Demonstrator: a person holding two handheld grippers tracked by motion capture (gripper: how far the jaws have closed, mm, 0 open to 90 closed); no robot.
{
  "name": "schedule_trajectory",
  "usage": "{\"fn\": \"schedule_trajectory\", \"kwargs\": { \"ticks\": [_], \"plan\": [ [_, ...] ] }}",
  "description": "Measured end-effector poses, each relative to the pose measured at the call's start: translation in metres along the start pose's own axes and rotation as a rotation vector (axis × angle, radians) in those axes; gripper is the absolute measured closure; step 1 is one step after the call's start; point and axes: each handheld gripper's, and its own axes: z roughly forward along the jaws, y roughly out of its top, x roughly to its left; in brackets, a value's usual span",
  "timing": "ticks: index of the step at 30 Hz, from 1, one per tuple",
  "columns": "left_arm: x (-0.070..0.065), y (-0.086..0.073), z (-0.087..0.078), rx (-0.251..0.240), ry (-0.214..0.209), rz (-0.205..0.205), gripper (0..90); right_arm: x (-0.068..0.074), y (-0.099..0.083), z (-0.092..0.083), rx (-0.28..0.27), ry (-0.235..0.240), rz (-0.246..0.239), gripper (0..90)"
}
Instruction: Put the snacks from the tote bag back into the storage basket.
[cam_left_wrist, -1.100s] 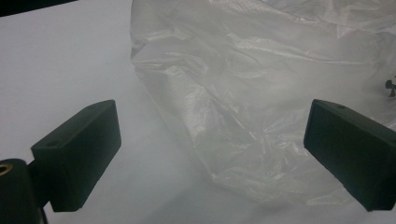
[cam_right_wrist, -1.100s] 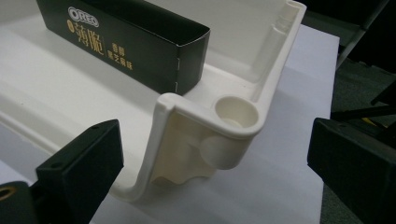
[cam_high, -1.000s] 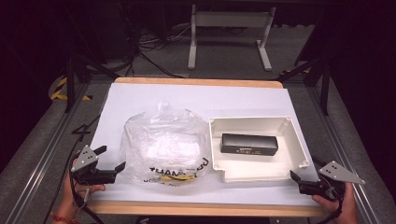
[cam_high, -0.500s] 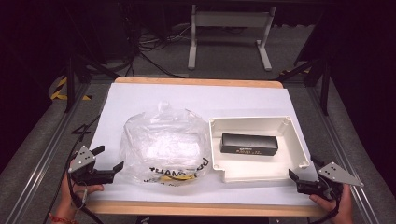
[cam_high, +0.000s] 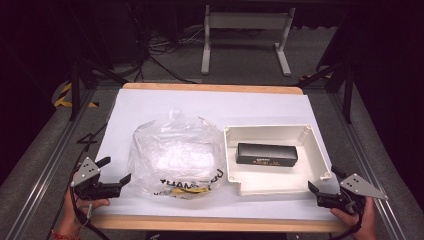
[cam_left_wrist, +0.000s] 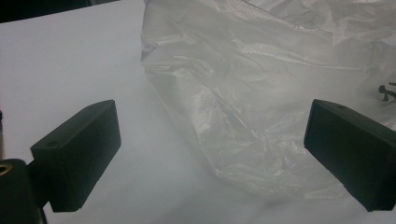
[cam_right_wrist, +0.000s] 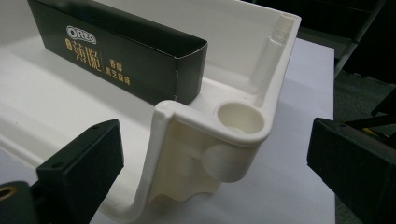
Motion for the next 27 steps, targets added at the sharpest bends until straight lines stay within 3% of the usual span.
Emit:
{"fn": "schedule_trajectory", "kwargs": {
  "ticks": [27],
  "plan": [
    [0.0005,0.0029,0.0026,0.007,0.009,0.002,4.7,0.0034,0.0041,-0.0031,-0.015,0.007,-0.020,4.7]
  ]
}}
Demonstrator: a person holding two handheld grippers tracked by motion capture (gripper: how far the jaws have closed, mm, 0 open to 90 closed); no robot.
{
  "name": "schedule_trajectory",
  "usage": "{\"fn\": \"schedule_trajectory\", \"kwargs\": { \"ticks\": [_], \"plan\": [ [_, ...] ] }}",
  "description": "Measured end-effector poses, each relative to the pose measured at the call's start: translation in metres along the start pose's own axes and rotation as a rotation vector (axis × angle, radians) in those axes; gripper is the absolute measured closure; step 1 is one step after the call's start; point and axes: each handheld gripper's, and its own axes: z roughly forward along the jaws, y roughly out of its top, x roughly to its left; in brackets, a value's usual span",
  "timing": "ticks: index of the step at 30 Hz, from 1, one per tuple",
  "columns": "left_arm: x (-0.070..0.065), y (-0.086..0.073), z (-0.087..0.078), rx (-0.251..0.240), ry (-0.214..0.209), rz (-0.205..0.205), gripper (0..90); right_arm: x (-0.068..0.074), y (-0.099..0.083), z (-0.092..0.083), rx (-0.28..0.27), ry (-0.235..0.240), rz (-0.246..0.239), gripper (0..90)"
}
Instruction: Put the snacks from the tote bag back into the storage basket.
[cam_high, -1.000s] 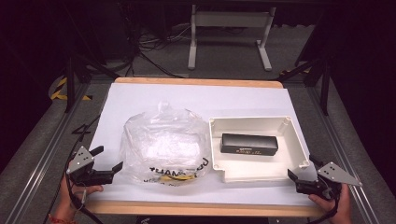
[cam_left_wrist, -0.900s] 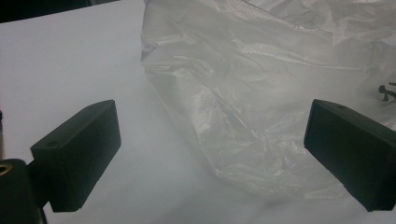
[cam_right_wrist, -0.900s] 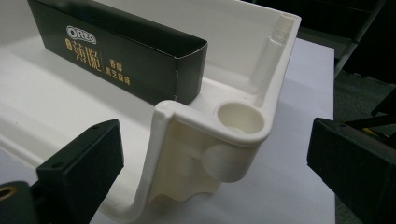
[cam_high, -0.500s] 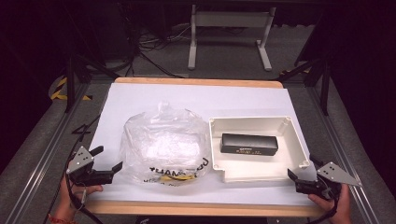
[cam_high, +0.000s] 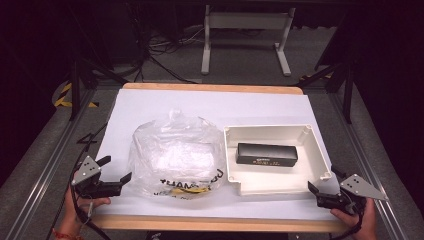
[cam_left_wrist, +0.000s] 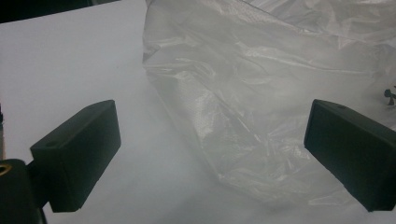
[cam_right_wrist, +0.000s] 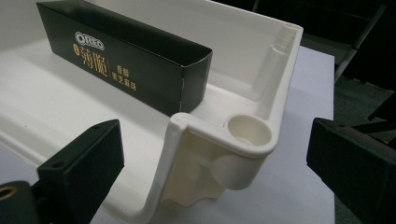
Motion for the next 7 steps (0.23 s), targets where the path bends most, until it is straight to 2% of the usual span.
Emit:
{"fn": "schedule_trajectory", "kwargs": {
  "ticks": [7],
  "plan": [
    [-0.0010,0.0002,-0.0012,0.001,0.003,0.000,4.7,0.0029,0.0019,-0.0008,0.000,0.004,-0.016,4.7]
  ]
}}
